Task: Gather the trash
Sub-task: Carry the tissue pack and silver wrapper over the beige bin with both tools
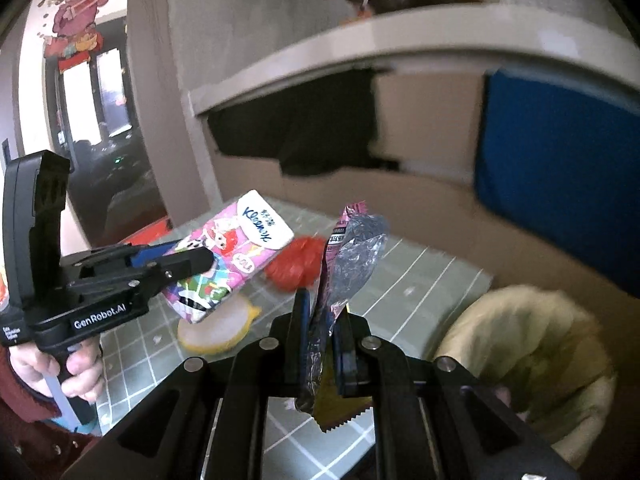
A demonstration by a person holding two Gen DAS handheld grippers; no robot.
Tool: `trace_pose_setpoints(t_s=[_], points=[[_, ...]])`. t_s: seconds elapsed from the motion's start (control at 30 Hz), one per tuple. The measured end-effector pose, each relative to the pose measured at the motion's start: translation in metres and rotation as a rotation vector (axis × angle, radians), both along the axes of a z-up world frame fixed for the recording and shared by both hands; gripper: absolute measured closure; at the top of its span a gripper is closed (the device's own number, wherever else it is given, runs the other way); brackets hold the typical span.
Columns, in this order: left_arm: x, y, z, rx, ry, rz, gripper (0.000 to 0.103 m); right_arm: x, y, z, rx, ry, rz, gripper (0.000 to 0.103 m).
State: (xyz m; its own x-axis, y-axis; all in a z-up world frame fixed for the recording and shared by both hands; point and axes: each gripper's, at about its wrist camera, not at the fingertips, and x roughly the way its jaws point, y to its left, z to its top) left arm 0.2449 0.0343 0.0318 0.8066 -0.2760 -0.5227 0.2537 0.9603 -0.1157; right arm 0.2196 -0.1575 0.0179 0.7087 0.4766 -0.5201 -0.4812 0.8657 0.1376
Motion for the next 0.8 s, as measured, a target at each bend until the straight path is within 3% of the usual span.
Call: trace_pose_setpoints(t_s=[0.2,0.37,0.8], points=[[0.011,-0.052,0.019,-0.055,-0.072,-0.065,0.081,-0.008,-0.045,0.03,-0.03,-0.072,-0.107,0.093],[0.022,-0.09,0.015,-0.07,-0.072,-0.113,0.081,-0.015,-0.088,0.041,-0.03,-0.096,-0.207,0.093],[0.035,-0.152,-0.009,-0.031,-0.035,-0.159,0.08,-0.004,-0.145,0.017,0.002,-0.048,-0.314,0.093]])
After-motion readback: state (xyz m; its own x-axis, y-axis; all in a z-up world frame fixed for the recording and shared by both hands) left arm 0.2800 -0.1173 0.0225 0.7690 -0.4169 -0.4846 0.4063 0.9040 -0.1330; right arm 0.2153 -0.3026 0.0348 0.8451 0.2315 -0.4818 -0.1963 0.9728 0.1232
